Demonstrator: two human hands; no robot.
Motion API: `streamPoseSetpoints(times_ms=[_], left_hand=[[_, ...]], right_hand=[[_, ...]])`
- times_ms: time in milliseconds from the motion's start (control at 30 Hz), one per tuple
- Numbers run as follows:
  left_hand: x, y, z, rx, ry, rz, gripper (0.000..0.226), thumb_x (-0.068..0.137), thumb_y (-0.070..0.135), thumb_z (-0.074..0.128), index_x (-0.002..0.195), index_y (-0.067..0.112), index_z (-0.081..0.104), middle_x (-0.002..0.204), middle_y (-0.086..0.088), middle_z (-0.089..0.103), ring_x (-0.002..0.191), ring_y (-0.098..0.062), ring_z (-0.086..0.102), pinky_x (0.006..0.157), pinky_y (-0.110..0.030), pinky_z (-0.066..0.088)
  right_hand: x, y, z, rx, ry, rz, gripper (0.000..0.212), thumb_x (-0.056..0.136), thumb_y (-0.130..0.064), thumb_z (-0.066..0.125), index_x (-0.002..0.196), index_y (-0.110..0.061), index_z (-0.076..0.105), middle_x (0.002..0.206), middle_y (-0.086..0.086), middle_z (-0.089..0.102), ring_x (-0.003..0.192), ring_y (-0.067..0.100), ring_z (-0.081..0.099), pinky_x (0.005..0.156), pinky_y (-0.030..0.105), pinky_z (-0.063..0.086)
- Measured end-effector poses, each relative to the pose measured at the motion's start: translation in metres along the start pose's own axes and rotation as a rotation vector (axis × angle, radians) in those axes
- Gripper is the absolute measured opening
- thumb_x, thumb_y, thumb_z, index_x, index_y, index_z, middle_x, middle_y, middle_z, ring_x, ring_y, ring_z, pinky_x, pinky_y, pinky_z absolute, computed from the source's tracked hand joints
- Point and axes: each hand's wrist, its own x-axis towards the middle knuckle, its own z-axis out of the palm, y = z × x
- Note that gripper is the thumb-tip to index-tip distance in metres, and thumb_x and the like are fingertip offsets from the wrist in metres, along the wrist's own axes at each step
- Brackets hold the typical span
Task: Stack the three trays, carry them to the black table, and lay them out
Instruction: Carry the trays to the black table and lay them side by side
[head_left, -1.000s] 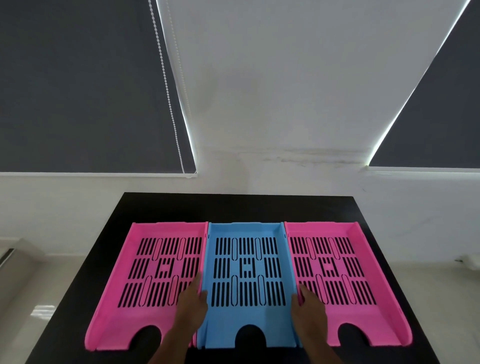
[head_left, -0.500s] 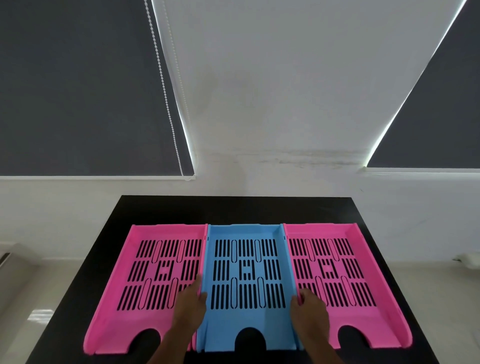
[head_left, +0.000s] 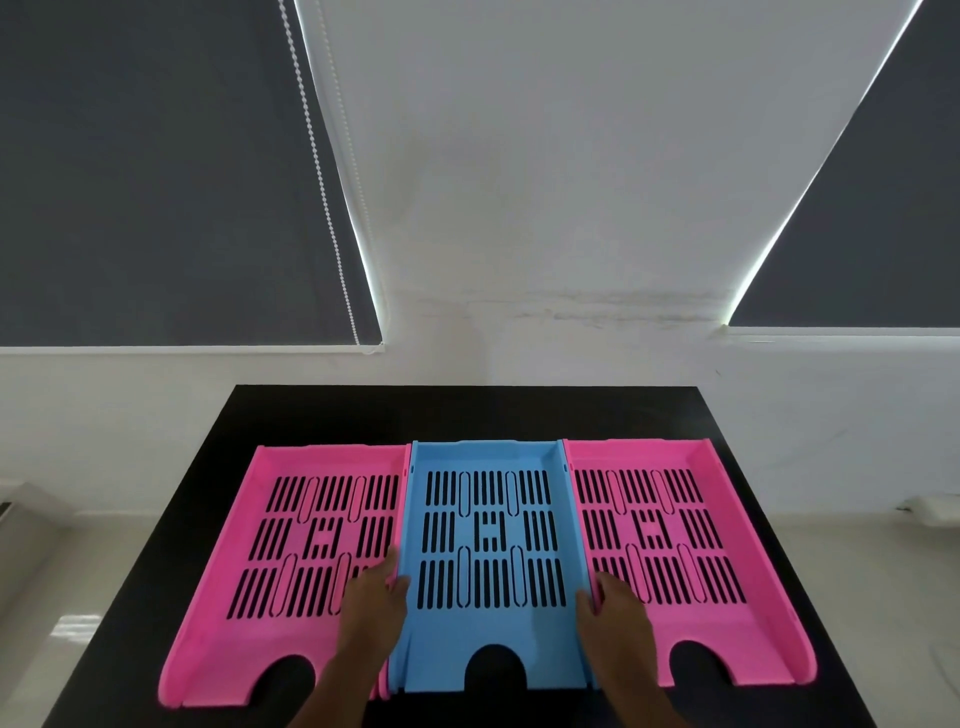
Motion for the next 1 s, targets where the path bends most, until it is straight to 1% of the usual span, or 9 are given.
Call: streamPoseSetpoints(times_ms=[67, 100, 133, 233, 333, 500, 633, 767, 1000], left_hand=[[0.0, -0.001, -0.001, 0.01, -0.006, 0.008, 0.049, 0.096, 0.012, 0.056, 0.143, 0.011, 0.041, 0.054, 0.006, 0.051, 0.033, -0.001, 0.035, 0.034, -0.011, 0.038], [0.0, -0.001, 0.0, 0.025, -0.009, 0.014, 0.05, 0.096, 0.013, 0.056, 0.143, 0.011, 0.04, 0.054, 0.006, 0.05, 0.036, -0.001, 0.036, 0.035, -0.011, 0.039], [0.0, -0.002, 0.0, 0.039, -0.012, 0.024, 0.05, 0.096, 0.013, 0.055, 0.144, 0.01, 0.04, 0.054, 0.006, 0.048, 0.038, -0.002, 0.036, 0.035, -0.012, 0.039], [0.001, -0.003, 0.0, 0.052, -0.023, 0.035, 0.051, 0.097, 0.015, 0.053, 0.145, 0.01, 0.037, 0.052, 0.006, 0.046, 0.038, -0.002, 0.037, 0.036, -0.012, 0.04], [0.007, -0.002, 0.0, 0.071, -0.05, 0.048, 0.051, 0.098, 0.014, 0.052, 0.146, 0.009, 0.036, 0.053, 0.006, 0.046, 0.038, -0.003, 0.038, 0.035, -0.013, 0.04], [0.02, 0.009, -0.001, 0.101, -0.075, 0.07, 0.05, 0.099, 0.014, 0.049, 0.147, 0.008, 0.034, 0.055, 0.007, 0.048, 0.038, -0.004, 0.042, 0.037, -0.011, 0.042], [0.039, 0.018, -0.003, 0.122, -0.089, 0.065, 0.052, 0.1, 0.014, 0.048, 0.148, 0.009, 0.031, 0.057, 0.006, 0.05, 0.039, -0.004, 0.043, 0.038, -0.013, 0.044], [0.062, 0.028, -0.004, 0.144, -0.1, 0.069, 0.053, 0.099, 0.014, 0.049, 0.148, 0.008, 0.031, 0.059, 0.006, 0.052, 0.042, -0.005, 0.046, 0.04, -0.015, 0.046], [0.104, 0.046, -0.002, 0.151, -0.103, 0.081, 0.051, 0.099, 0.012, 0.05, 0.146, 0.007, 0.034, 0.058, 0.008, 0.049, 0.039, -0.004, 0.045, 0.039, -0.014, 0.045]], right_hand=[[-0.003, 0.003, 0.001, -0.014, -0.019, -0.035, 0.031, 0.094, -0.024, 0.062, 0.123, -0.013, 0.061, 0.112, 0.005, 0.07, 0.101, 0.021, 0.07, 0.099, 0.043, 0.056], [-0.004, 0.003, 0.0, -0.019, -0.016, -0.049, 0.039, 0.094, -0.023, 0.062, 0.131, -0.011, 0.058, 0.12, 0.007, 0.069, 0.11, 0.024, 0.067, 0.103, 0.043, 0.053], [-0.004, 0.003, 0.0, -0.022, -0.014, -0.057, 0.041, 0.095, -0.022, 0.062, 0.134, -0.01, 0.056, 0.124, 0.008, 0.068, 0.114, 0.025, 0.066, 0.104, 0.042, 0.051], [-0.002, 0.002, 0.0, -0.047, -0.006, -0.078, 0.036, 0.096, -0.022, 0.059, 0.13, -0.01, 0.058, 0.119, 0.007, 0.068, 0.108, 0.021, 0.066, 0.102, 0.039, 0.053], [0.002, 0.004, 0.003, -0.067, 0.012, -0.092, 0.031, 0.097, -0.024, 0.056, 0.124, -0.011, 0.061, 0.111, 0.003, 0.069, 0.103, 0.017, 0.066, 0.098, 0.041, 0.056], [0.018, 0.002, 0.007, -0.086, 0.038, -0.11, 0.034, 0.097, -0.024, 0.057, 0.128, -0.011, 0.06, 0.113, 0.005, 0.07, 0.104, 0.018, 0.067, 0.097, 0.041, 0.057], [0.035, -0.001, 0.011, -0.092, 0.033, -0.113, 0.029, 0.096, -0.026, 0.054, 0.12, -0.011, 0.062, 0.106, 0.003, 0.071, 0.097, 0.016, 0.067, 0.091, 0.041, 0.06], [0.052, -0.013, 0.012, -0.087, 0.043, -0.103, 0.038, 0.098, -0.025, 0.054, 0.133, -0.01, 0.056, 0.118, 0.008, 0.069, 0.109, 0.021, 0.066, 0.1, 0.042, 0.055], [0.091, -0.031, 0.014, -0.1, 0.027, -0.088, 0.039, 0.099, -0.025, 0.053, 0.135, -0.009, 0.054, 0.119, 0.008, 0.068, 0.11, 0.02, 0.065, 0.101, 0.039, 0.054]])
